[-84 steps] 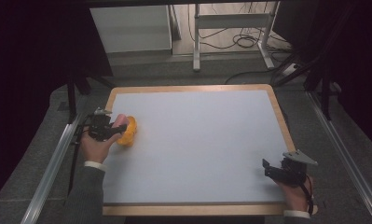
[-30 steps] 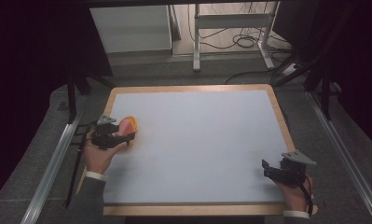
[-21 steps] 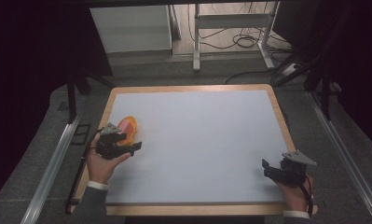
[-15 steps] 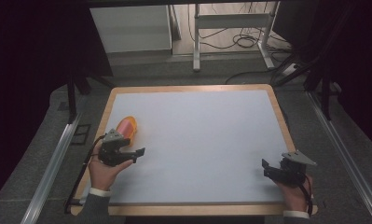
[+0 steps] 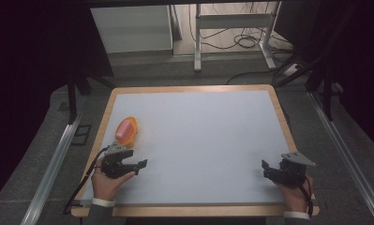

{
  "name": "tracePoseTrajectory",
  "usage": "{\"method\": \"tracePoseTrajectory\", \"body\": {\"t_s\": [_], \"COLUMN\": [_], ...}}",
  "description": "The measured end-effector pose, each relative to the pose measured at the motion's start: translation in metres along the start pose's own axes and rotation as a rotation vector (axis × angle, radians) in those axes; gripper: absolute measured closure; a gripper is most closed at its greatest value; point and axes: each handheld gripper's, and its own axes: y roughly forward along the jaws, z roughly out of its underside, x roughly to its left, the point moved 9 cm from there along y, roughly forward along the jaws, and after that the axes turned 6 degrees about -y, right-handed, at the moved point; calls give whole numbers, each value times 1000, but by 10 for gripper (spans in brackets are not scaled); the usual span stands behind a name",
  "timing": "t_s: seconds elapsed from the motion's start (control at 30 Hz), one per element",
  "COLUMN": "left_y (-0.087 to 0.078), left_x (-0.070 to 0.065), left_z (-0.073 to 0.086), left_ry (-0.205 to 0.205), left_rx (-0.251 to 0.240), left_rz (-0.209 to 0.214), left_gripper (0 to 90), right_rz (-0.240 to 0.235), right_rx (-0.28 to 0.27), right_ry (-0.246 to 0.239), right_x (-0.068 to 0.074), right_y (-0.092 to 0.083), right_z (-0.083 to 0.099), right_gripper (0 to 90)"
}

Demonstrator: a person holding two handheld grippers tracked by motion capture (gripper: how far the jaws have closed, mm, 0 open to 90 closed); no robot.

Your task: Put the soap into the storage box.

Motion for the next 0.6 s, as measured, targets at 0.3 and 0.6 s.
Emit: {"method": "tracePoseTrajectory", "body": {"t_s": [0.3,0.6], "left_y": [-1,-1], "left_x": [0,2], "left_z": [3,2], "left_ry": [6,7], "left_rx": [2,1], "left_rz": [2,7], "left_gripper": [252,242], "right_rz": [-10,-23], "right_rx": [2,-1], "right_ry": [-18,-17], "right_x": [6,8], "right_y": [2,2], "right_z": [-1,-2], "right_gripper": [92,92]}}
